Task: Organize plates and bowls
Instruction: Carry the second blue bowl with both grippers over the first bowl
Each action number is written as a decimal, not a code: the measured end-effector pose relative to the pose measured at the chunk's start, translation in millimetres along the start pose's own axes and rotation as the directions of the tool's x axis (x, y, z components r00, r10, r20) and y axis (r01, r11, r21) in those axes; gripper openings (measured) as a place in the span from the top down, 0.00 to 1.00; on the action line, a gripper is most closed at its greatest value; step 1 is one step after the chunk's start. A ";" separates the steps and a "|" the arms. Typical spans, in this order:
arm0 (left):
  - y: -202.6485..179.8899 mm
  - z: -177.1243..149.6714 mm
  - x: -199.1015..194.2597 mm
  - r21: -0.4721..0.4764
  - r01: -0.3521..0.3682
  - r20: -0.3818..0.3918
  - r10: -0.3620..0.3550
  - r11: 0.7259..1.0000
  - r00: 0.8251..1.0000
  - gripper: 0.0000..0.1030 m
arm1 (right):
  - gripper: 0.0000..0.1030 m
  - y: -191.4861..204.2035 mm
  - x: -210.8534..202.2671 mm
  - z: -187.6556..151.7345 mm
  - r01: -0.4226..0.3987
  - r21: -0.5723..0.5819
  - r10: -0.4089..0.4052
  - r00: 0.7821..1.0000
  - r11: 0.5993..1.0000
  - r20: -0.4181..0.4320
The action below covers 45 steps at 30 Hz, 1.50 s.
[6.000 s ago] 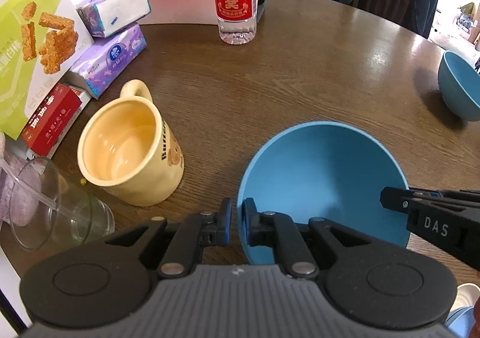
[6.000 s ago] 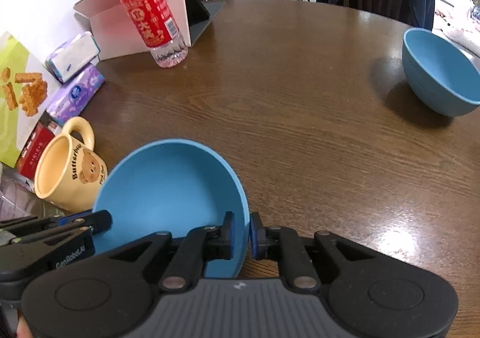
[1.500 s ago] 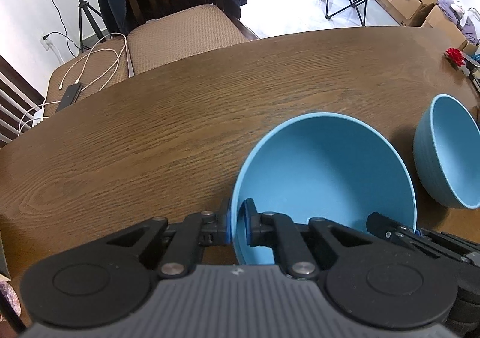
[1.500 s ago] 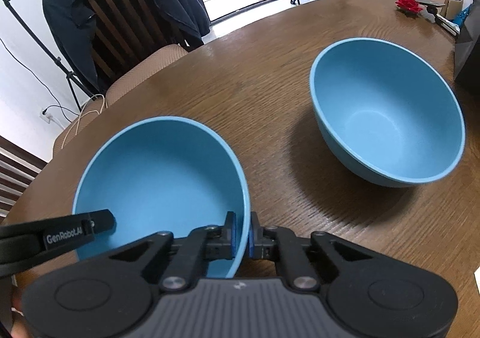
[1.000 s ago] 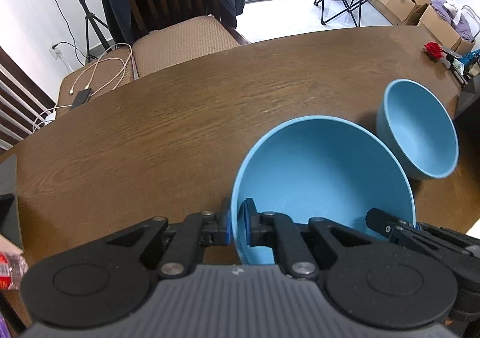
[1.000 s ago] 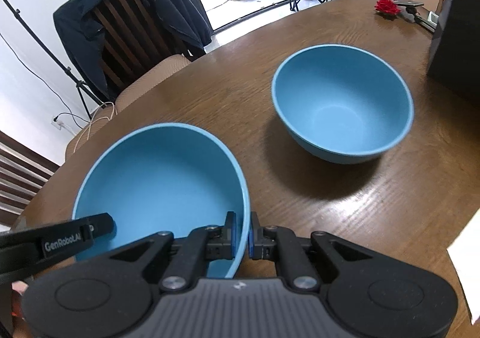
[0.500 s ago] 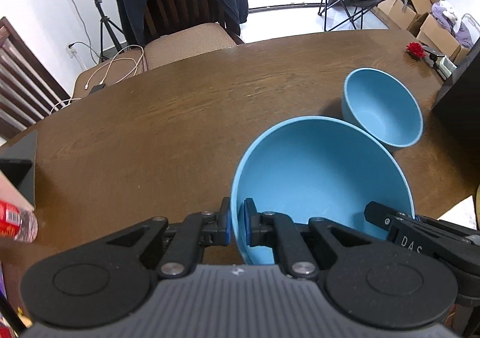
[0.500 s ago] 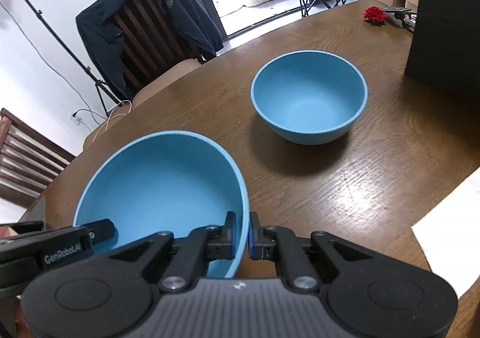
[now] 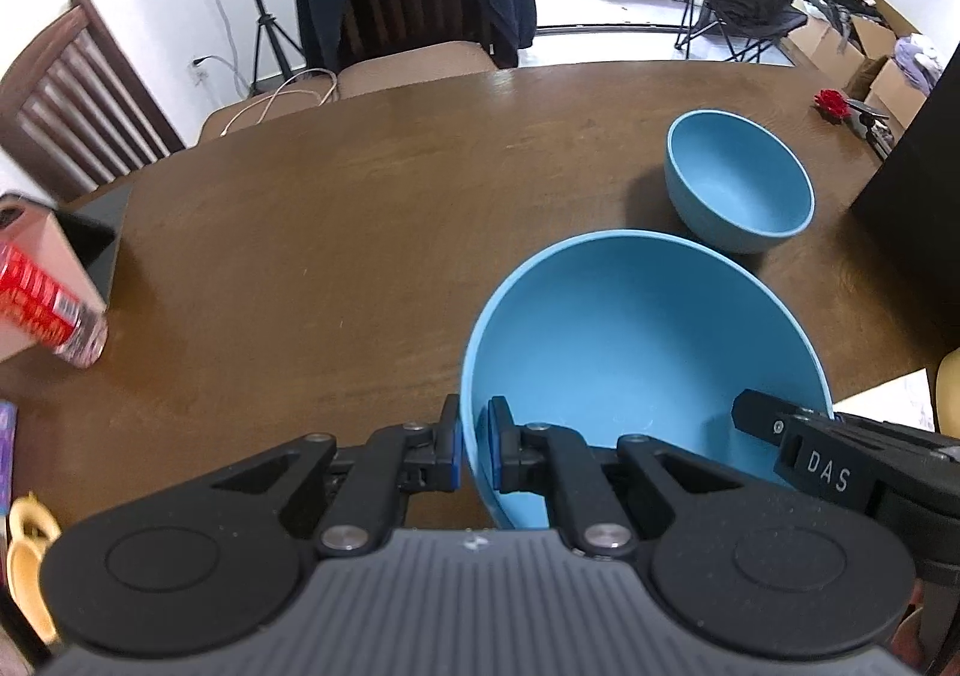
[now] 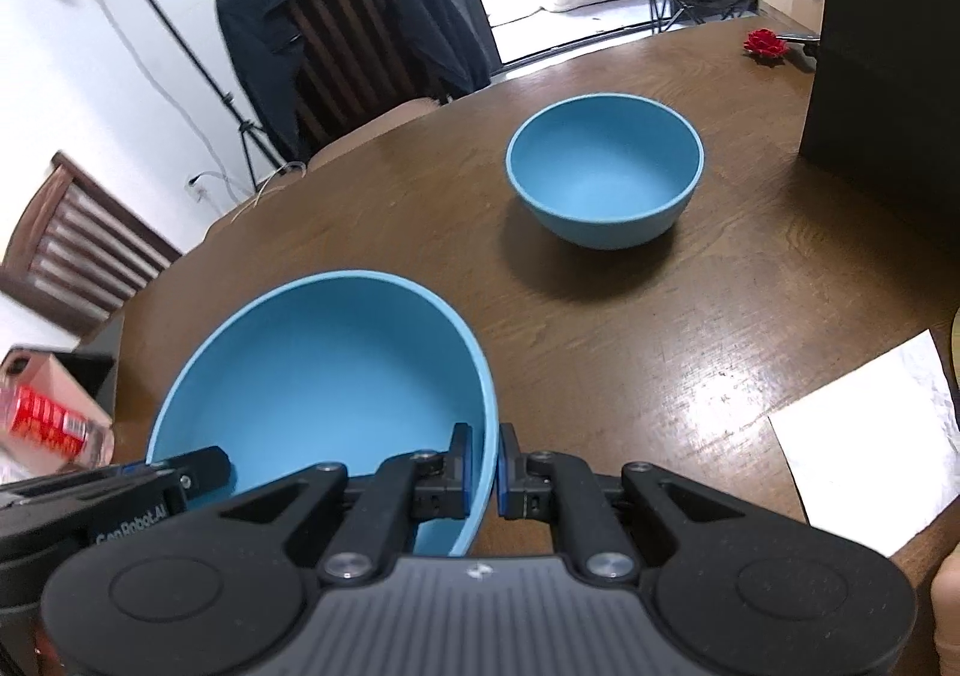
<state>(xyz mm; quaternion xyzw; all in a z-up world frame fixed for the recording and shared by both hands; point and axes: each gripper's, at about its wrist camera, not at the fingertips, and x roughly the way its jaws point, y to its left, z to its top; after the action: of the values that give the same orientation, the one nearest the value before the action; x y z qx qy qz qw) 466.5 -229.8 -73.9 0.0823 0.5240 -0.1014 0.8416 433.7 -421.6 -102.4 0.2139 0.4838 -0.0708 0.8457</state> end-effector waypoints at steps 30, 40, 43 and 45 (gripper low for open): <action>39.4 -119.0 -73.3 -0.243 -0.065 0.028 0.074 0.968 0.997 0.91 | 0.93 32.6 -48.6 -83.8 -0.092 -0.236 0.081 0.995 0.967 -0.054; 75.7 -139.5 -89.7 -0.334 -0.104 0.020 0.118 0.937 0.993 0.91 | 0.93 72.3 -54.6 -102.1 -0.143 -0.318 0.122 0.989 0.937 -0.085; 89.0 -146.7 -94.2 -0.361 -0.117 0.015 0.131 0.925 0.991 0.91 | 0.93 86.7 -55.1 -106.7 -0.158 -0.341 0.132 0.986 0.926 -0.098; 96.8 -150.1 -97.3 -0.377 -0.126 0.010 0.140 0.918 0.990 0.91 | 0.93 95.9 -55.8 -110.3 -0.171 -0.357 0.142 0.984 0.918 -0.106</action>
<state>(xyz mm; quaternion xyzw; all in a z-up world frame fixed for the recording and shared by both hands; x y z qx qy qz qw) 319.6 -91.3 -49.0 -0.0467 0.5114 0.0566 0.8562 349.1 -292.8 -75.5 0.0938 0.5026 0.0963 0.8540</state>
